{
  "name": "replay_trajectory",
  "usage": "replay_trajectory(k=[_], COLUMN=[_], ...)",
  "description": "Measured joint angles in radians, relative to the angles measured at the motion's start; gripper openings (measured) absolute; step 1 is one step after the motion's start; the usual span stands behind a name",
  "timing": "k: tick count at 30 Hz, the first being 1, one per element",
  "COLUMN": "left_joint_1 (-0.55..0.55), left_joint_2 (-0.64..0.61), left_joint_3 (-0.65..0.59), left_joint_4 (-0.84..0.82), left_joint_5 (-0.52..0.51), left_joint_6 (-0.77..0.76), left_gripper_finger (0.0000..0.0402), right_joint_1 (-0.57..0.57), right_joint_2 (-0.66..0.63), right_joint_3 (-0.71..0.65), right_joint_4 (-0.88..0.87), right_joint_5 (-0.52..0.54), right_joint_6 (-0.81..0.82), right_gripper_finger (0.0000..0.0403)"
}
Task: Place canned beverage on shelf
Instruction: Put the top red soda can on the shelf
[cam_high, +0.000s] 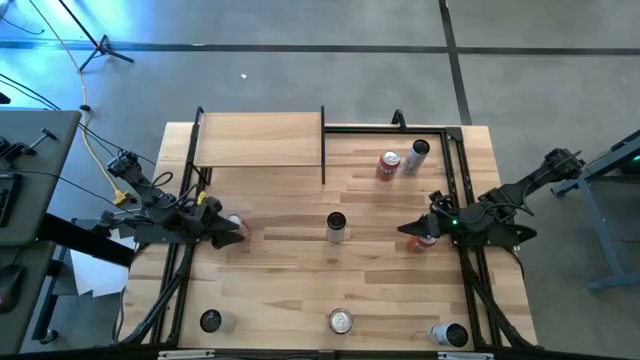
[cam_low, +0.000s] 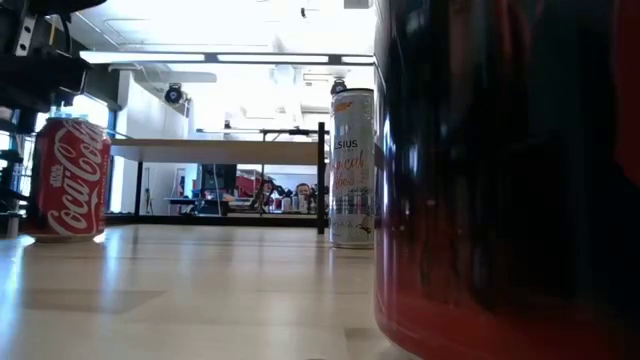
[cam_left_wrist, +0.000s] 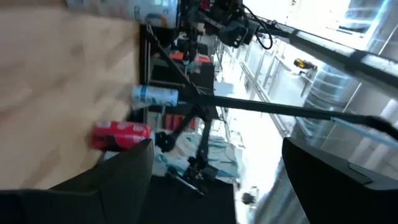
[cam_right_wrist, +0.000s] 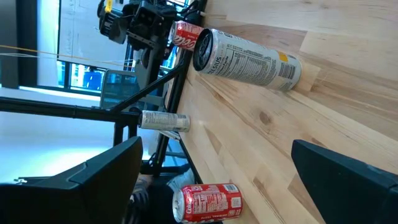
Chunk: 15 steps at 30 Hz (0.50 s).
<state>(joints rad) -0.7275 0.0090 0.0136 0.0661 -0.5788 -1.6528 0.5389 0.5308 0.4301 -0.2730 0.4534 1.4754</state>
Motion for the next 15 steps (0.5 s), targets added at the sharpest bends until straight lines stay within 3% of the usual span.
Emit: replay_trajectory(k=[6,15], left_joint_1=[0.001,0.001], left_joint_2=[0.027,0.071], left_joint_3=[0.0,0.0], left_joint_4=[0.002,-0.004], left_joint_5=[-0.208,-0.552], left_joint_6=[0.017,-0.306], left_gripper_finger=[0.033,0.033], right_joint_1=[0.0,0.0], right_joint_2=[0.0,0.0], right_joint_3=[0.0,0.0], right_joint_4=[0.0,0.0], right_joint_5=[0.0,0.0], right_joint_6=[0.0,0.0], right_gripper_finger=[0.04,0.04])
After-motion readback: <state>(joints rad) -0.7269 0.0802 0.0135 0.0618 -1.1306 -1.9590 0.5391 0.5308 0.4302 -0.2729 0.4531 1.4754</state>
